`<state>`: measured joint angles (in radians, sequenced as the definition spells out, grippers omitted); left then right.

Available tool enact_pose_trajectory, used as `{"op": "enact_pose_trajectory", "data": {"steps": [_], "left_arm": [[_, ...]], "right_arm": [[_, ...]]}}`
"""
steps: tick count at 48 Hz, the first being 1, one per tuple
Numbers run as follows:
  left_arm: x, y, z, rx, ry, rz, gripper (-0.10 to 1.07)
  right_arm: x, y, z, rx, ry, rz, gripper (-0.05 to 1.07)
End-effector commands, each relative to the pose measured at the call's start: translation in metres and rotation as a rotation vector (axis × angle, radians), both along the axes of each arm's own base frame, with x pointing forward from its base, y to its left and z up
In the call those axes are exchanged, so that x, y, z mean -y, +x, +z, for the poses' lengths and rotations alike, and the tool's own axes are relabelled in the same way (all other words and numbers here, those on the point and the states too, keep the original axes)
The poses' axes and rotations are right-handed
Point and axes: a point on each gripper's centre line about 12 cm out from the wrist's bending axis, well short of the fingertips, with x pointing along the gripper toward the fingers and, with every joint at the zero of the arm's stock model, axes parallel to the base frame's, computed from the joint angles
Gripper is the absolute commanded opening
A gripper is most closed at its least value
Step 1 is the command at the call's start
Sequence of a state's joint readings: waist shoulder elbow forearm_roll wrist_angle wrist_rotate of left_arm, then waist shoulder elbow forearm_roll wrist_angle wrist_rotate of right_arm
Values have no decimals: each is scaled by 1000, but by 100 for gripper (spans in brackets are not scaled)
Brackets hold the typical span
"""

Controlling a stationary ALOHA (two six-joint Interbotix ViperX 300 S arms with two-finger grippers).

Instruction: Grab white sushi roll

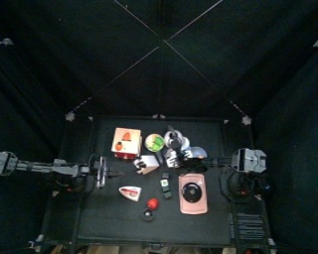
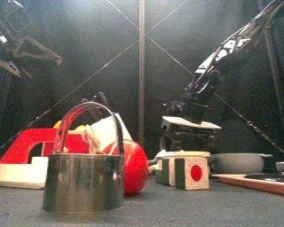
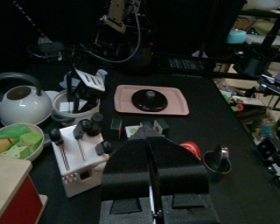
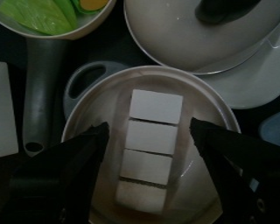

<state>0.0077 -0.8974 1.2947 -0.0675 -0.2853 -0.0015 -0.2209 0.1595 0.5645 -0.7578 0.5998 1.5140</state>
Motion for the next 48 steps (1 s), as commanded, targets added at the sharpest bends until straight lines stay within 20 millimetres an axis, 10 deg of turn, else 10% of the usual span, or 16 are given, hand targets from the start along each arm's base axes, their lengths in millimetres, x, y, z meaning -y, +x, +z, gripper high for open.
{"op": "enact_pose_trajectory", "data": {"steps": [1, 25, 48], "left_arm": [[-1, 2, 4, 11, -3, 4, 0], [-1, 2, 4, 11, -3, 4, 0], [-1, 2, 5, 12, -3, 4, 0]], "right_arm": [[0, 1, 3, 12, 1, -4, 103], [-1, 3, 4, 15, 0, 1, 100], [0, 13, 22, 33, -36, 3, 69]]}}
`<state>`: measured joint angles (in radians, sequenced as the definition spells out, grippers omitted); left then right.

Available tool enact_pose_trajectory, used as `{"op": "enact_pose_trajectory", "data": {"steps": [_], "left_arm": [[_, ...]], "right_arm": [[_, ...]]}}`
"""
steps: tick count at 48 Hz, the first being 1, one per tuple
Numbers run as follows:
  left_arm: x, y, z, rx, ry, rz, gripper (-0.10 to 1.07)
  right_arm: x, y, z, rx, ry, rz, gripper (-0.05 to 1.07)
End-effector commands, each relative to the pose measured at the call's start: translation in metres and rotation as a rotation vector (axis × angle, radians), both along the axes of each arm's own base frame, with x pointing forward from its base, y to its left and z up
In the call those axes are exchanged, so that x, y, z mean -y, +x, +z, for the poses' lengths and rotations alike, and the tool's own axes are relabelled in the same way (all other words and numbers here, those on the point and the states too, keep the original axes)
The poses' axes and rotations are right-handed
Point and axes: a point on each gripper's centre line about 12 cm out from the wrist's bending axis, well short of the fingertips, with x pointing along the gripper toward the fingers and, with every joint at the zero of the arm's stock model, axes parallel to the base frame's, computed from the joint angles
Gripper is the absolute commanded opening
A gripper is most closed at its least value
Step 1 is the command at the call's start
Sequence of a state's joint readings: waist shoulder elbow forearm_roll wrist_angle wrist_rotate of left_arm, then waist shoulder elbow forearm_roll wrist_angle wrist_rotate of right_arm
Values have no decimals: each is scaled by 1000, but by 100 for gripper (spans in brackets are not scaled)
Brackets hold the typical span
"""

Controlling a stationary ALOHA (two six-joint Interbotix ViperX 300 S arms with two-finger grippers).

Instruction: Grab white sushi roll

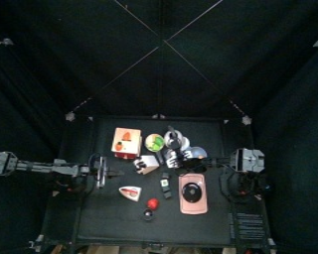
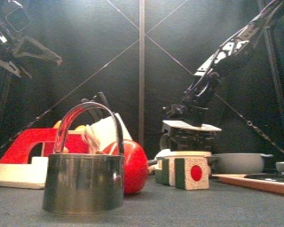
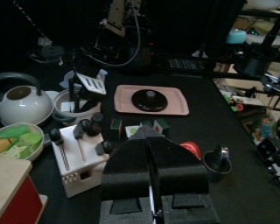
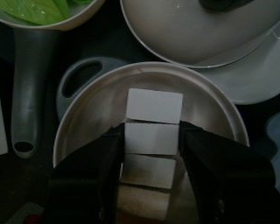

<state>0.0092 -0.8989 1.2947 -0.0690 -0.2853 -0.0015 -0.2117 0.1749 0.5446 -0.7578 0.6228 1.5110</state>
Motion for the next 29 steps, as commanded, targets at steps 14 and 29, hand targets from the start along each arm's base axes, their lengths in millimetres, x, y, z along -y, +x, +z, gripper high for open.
{"op": "enact_pose_trajectory", "data": {"steps": [14, 29], "left_arm": [[0, 2, 4, 9, -1, 2, 0], [0, 2, 4, 9, -1, 2, 0]], "right_arm": [[-10, 13, 54, 59, -87, 12, 68], [-14, 12, 57, 67, -87, 20, 68]]}}
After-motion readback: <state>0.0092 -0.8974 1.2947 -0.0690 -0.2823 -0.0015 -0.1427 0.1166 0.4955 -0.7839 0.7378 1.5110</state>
